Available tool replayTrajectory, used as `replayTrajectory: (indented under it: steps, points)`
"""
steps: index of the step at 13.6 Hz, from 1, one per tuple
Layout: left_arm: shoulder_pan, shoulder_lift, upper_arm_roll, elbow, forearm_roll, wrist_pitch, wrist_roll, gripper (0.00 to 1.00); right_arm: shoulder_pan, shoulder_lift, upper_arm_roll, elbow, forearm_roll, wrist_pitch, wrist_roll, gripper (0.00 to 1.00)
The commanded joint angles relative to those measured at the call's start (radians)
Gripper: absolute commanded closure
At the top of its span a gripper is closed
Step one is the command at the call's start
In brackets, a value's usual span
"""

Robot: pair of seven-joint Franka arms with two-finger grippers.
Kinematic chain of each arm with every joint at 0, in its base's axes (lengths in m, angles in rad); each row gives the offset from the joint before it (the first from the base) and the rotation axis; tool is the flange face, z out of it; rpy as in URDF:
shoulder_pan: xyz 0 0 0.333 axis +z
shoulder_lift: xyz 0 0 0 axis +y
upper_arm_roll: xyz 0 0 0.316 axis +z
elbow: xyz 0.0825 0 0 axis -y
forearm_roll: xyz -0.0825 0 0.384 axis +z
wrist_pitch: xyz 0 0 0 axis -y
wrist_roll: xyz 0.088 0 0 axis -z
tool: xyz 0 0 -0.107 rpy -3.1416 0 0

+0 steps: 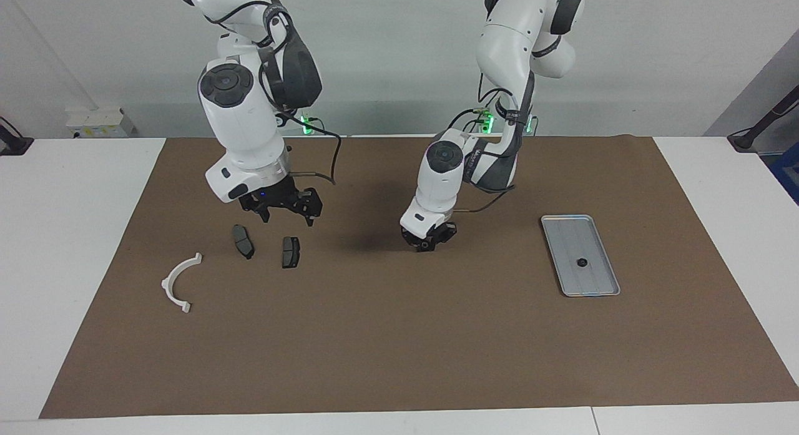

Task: Place bearing gear from tray to pile
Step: 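Carry the black gear with the left gripper to the table center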

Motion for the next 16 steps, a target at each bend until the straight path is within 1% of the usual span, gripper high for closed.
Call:
replayTrajectory:
  steps: [1, 2, 3, 4, 6, 8, 9, 10, 12, 13, 16]
  points:
    - [-0.038, 0.013, 0.022, -0.006, 0.000, 0.024, -0.036, 0.74, -0.006, 0.017, 0.011, 0.020, -0.015, 0.008, 0.015, 0.00]
    - [-0.036, 0.015, 0.023, 0.005, 0.000, 0.019, -0.037, 0.47, -0.006, 0.017, 0.011, 0.020, -0.015, 0.008, 0.015, 0.00]
    - [-0.032, 0.016, 0.023, 0.014, 0.001, 0.016, -0.039, 0.00, -0.006, 0.017, 0.011, 0.020, -0.015, 0.008, 0.015, 0.00]
    - [-0.028, 0.013, 0.028, 0.016, 0.001, 0.004, -0.040, 0.00, -0.006, 0.017, 0.011, 0.020, -0.015, 0.008, 0.016, 0.00]
    - [-0.025, -0.016, 0.049, 0.017, 0.006, -0.051, -0.039, 0.00, -0.004, 0.017, 0.013, 0.029, -0.013, 0.008, 0.022, 0.00]
    - [-0.019, -0.071, 0.081, 0.004, 0.007, -0.093, -0.036, 0.00, 0.013, 0.021, 0.014, 0.034, -0.015, 0.008, 0.058, 0.00]
    - [0.001, -0.089, 0.085, -0.007, 0.007, -0.120, -0.031, 0.00, 0.019, 0.030, 0.014, 0.036, -0.015, 0.007, 0.091, 0.00]
    - [0.042, -0.117, 0.083, -0.019, 0.009, -0.136, -0.011, 0.00, 0.040, 0.039, 0.022, 0.036, -0.017, 0.008, 0.134, 0.00]
    - [0.132, -0.173, 0.083, -0.052, 0.007, -0.141, 0.116, 0.00, 0.098, 0.082, 0.025, 0.084, -0.039, 0.008, 0.255, 0.00]
    - [0.193, -0.197, 0.082, -0.065, 0.007, -0.147, 0.183, 0.00, 0.130, 0.107, 0.025, 0.110, -0.059, 0.007, 0.316, 0.00]
    - [0.345, -0.207, 0.082, -0.072, 0.007, -0.162, 0.405, 0.00, 0.226, 0.191, 0.025, 0.192, -0.116, 0.008, 0.479, 0.00]
